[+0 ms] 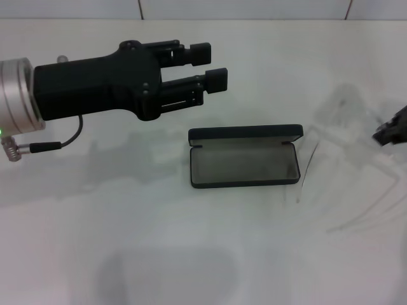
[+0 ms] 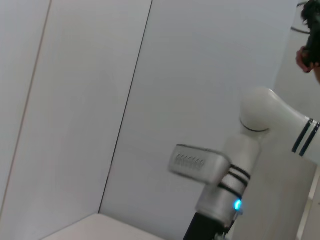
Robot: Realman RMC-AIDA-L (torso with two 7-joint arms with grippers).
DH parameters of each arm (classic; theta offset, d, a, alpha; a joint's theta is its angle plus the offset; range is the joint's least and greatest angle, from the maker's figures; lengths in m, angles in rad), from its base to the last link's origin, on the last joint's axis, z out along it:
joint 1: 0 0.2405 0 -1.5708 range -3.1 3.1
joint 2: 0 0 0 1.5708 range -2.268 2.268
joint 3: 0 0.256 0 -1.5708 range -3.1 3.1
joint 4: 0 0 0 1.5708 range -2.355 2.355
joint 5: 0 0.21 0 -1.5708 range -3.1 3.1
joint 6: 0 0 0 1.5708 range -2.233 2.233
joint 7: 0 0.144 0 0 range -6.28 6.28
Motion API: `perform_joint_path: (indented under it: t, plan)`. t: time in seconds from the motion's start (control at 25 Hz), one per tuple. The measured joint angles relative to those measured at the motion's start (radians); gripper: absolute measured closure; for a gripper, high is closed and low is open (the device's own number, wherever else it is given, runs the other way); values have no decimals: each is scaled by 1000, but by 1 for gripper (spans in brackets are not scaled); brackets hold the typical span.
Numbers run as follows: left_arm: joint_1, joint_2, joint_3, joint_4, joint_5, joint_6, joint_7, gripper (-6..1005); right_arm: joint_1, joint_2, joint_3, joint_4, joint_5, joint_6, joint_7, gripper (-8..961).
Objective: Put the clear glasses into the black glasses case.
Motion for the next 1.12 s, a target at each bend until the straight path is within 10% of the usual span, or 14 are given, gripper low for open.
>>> perform_joint_path:
  t: [0.28, 0.48, 0.72, 1.12]
  plan:
    - [-28, 0, -5, -83, -81, 39, 63, 448, -165, -21, 187, -242, 415, -174, -39, 846]
    - [-75, -2, -1, -191, -183, 105, 187, 513, -251, 13, 172, -168, 670, -138, -150, 847]
    - [-152, -2, 54, -296, -265, 203, 259, 793, -241, 10, 54, 73, 862, -68, -302, 847]
    - [-214, -4, 133, -447, -325, 209, 323, 876, -173, 13, 14, 161, 928, -61, -373, 847]
